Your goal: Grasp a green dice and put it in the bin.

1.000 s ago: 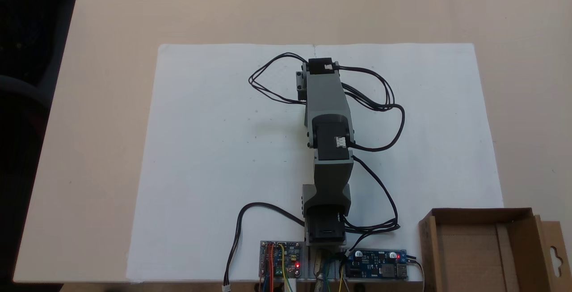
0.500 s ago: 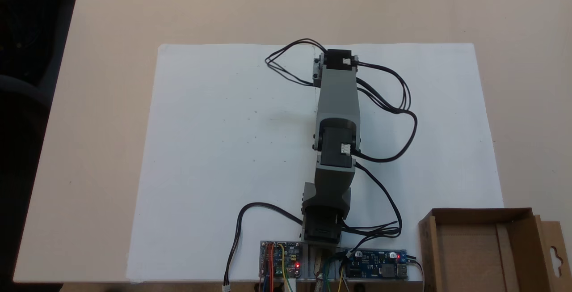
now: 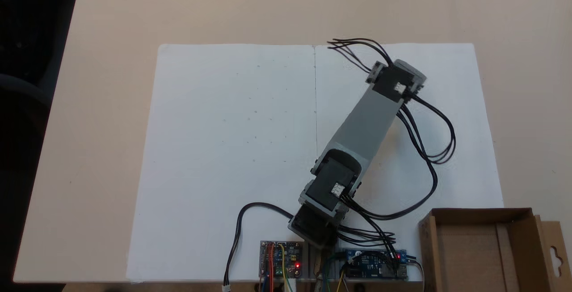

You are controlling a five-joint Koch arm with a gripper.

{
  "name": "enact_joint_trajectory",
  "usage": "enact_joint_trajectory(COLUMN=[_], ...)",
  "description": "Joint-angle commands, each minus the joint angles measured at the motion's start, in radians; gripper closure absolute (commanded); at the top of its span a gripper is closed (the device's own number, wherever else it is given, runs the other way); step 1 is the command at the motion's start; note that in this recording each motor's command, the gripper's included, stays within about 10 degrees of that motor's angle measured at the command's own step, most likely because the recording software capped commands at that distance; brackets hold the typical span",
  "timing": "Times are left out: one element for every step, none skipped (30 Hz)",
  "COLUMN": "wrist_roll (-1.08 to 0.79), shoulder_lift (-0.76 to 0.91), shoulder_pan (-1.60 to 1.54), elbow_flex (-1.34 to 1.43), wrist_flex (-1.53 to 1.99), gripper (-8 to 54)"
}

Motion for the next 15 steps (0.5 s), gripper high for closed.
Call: enact_joint_trajectory(wrist_roll=[-0.058,-0.066,-0.075,-0.084,-0.092,-0.101,-0.138,-0.147,-0.176,-0.176,-0.176,-0.176,-0.176,-0.178,-0.179], shoulder_lift=[0.048,0.051,0.051,0.051,0.051,0.051,0.035,0.029,0.025,0.026,0.026,0.026,0.026,0.028,0.028], shoulder_pan=[0.075,0.106,0.135,0.167,0.199,0.225,0.357,0.393,0.546,0.618,0.658,0.69,0.724,0.756,0.787], elbow_flex=[-0.055,-0.057,-0.057,-0.061,-0.075,-0.091,-0.121,-0.121,-0.124,-0.123,-0.123,-0.123,-0.123,-0.123,-0.123], wrist_flex=[-0.138,-0.172,-0.198,-0.221,-0.229,-0.229,-0.27,-0.29,-0.311,-0.307,-0.301,-0.295,-0.293,-0.295,-0.293], gripper=[33.4,33.4,33.4,33.4,33.4,33.4,33.4,33.4,33.4,33.4,33.4,33.4,33.4,33.4,33.4])
